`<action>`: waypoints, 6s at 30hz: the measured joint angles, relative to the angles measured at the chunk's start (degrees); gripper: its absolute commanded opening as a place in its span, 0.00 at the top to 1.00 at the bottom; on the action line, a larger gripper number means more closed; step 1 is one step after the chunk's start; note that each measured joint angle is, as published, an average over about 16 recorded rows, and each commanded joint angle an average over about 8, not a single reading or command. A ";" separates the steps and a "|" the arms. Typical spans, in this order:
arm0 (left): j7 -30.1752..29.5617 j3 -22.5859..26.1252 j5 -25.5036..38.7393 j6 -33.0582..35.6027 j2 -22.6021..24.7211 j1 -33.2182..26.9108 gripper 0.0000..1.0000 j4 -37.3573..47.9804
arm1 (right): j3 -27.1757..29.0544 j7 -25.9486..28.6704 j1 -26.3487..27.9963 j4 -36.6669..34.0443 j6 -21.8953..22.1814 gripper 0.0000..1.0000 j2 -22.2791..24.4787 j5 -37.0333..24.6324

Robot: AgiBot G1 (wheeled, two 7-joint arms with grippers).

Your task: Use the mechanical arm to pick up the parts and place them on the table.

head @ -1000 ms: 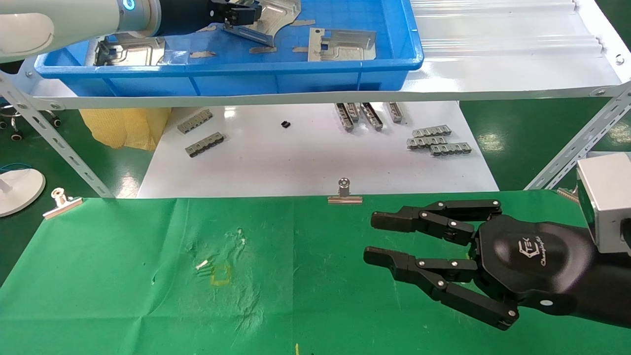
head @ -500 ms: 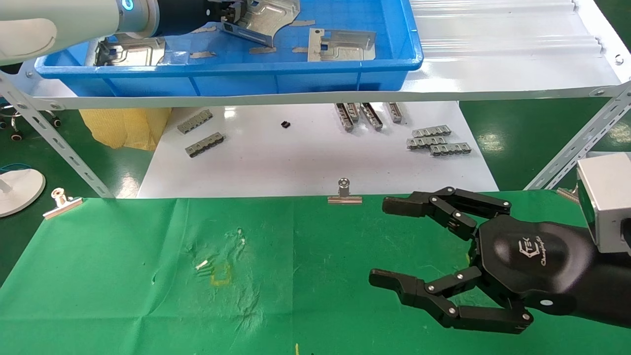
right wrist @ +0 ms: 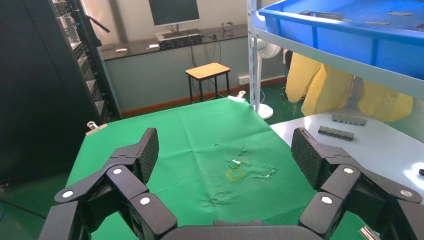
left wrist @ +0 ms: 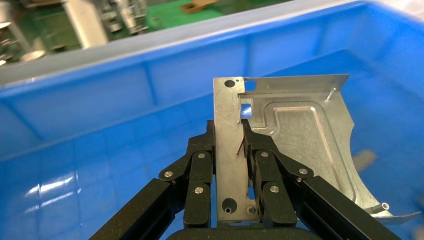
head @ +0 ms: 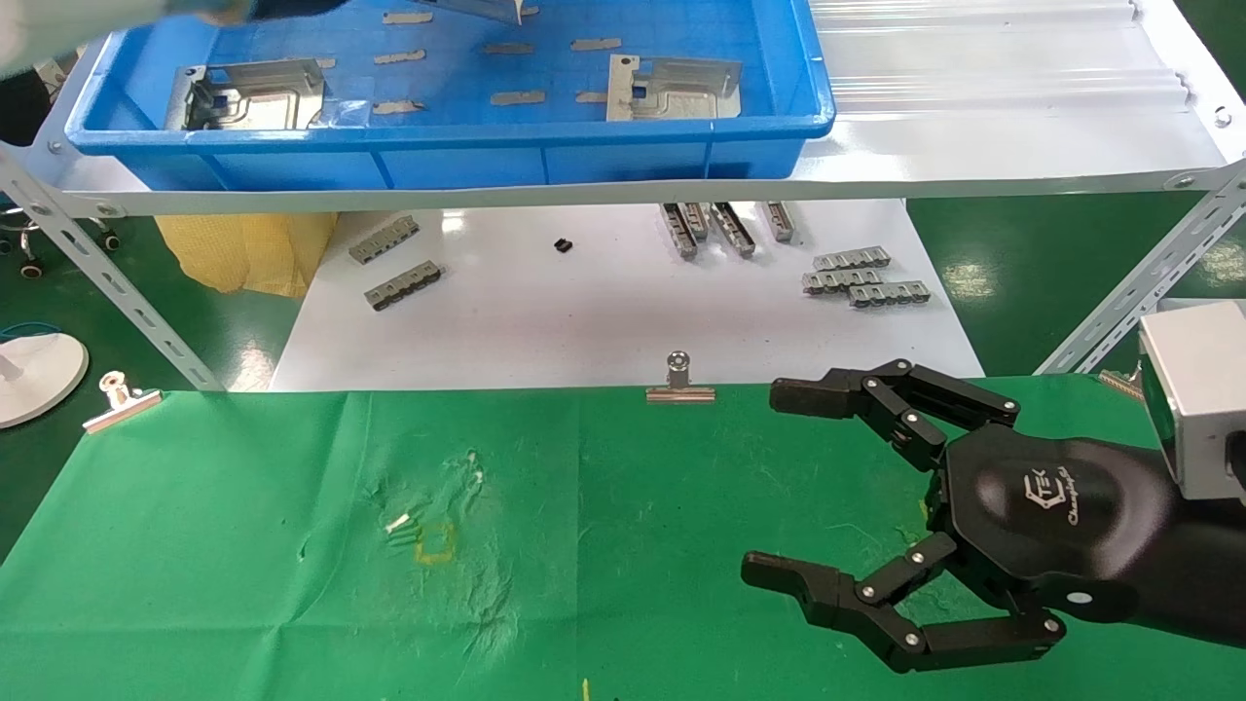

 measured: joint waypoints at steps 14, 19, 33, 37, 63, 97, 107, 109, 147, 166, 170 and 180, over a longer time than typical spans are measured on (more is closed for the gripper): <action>25.53 -7.46 -12.64 29.96 -15.21 3.38 1.00 -6.00 | 0.00 0.00 0.00 0.00 0.00 0.00 0.00 0.00; 35.99 -8.12 -15.69 40.88 -20.31 5.95 1.00 -8.93 | 0.00 0.00 0.00 0.00 0.00 0.00 0.00 0.00; 59.64 0.00 -15.57 48.46 -25.14 16.76 1.00 -13.13 | 0.00 0.00 0.00 0.00 0.00 0.00 0.00 0.00; 64.92 1.86 -14.16 46.10 -22.91 19.14 1.00 -8.98 | 0.00 0.00 0.00 0.00 0.00 0.00 0.00 0.00; 73.83 4.13 -10.46 46.33 -16.68 18.00 1.00 10.89 | 0.00 0.00 0.00 0.00 0.00 0.00 0.00 0.00; 76.39 2.90 -12.24 46.01 -15.24 21.00 0.00 15.49 | 0.00 0.00 0.00 0.00 0.00 0.00 0.00 0.00; 71.88 1.98 -13.50 49.03 -15.61 21.41 0.00 17.48 | 0.01 0.00 -0.01 -0.01 0.01 0.00 0.01 0.01; 71.62 1.86 -13.62 49.09 -15.66 21.53 0.00 17.40 | 0.01 0.00 -0.01 -0.01 0.01 0.00 0.01 0.01; 43.45 -14.93 -25.36 47.31 -27.31 40.15 0.00 -23.23 | 0.00 0.00 -0.02 -0.01 0.02 0.00 0.01 0.01; 26.42 -25.00 -32.41 46.30 -34.27 51.28 0.00 -47.42 | 0.00 0.00 -0.02 -0.01 0.02 0.00 0.01 0.01; 23.04 -26.99 -33.80 46.10 -35.65 53.49 0.00 -52.23 | 0.00 0.00 -0.02 -0.02 0.02 0.00 0.01 0.01; 18.03 -30.20 -36.14 45.81 -37.88 57.08 0.00 -60.04 | 0.00 0.00 -0.03 -0.02 0.03 0.00 0.01 0.02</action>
